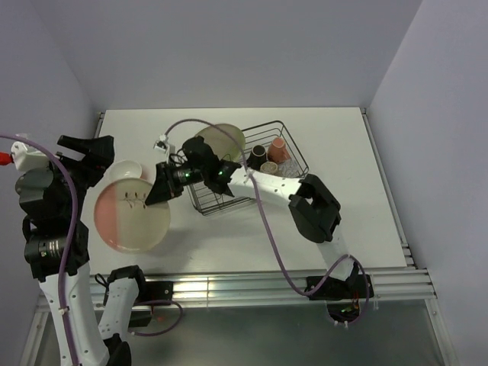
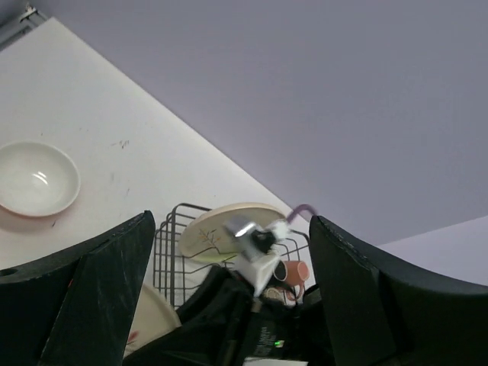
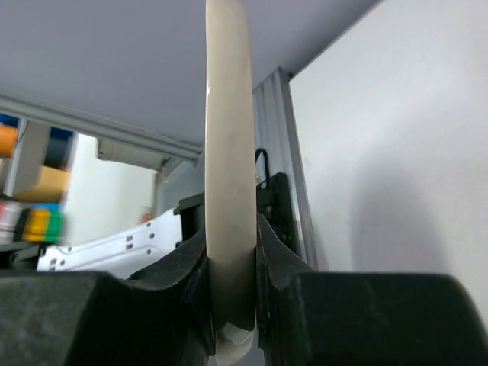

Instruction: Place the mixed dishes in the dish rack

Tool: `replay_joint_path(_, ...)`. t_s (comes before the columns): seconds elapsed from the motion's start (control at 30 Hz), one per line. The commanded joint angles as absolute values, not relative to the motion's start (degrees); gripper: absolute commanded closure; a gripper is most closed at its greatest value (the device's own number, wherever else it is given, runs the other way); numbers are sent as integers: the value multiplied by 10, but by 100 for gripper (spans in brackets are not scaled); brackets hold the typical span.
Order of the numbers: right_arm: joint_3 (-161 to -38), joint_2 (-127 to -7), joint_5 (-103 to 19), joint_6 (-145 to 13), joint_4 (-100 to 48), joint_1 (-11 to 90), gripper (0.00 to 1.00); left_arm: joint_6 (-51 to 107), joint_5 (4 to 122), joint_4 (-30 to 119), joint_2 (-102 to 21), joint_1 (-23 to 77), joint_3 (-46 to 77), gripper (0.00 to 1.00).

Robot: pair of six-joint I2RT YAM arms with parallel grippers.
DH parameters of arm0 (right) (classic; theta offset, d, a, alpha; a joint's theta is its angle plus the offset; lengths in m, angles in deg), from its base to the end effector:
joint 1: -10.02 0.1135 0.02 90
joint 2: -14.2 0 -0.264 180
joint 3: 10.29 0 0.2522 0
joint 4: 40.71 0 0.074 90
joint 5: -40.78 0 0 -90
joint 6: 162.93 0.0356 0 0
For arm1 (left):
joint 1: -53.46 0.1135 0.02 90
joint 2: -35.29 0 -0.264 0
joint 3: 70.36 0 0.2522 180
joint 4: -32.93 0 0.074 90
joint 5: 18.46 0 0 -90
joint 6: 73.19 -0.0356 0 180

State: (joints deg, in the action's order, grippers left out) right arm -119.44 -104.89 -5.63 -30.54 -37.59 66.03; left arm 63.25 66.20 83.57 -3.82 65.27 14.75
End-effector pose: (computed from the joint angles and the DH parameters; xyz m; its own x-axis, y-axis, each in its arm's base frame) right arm 0.2558 0.4233 0.2781 -0.7513 -0.2408 -0.6144 -0.6357 0.0141 0.7718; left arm 0.0980 0.0171 0.4526 0.0273 -0.7314 -0.6814 -0.1352 0.6727 -0.7275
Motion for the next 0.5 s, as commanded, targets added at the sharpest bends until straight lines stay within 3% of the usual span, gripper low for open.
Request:
replay_joint_path(0.0, -1290, -950, -23, -407, -337, 624, 100, 605, 666, 785, -29, 656, 173, 11)
replay_joint_path(0.23, -1413, -918, -29, -631, -93, 512, 100, 594, 656, 760, -25, 656, 184, 11)
replay_joint_path(0.47, -1549, -910, -31, -897, 99, 408, 100, 590, 628, 732, -6, 656, 109, 11)
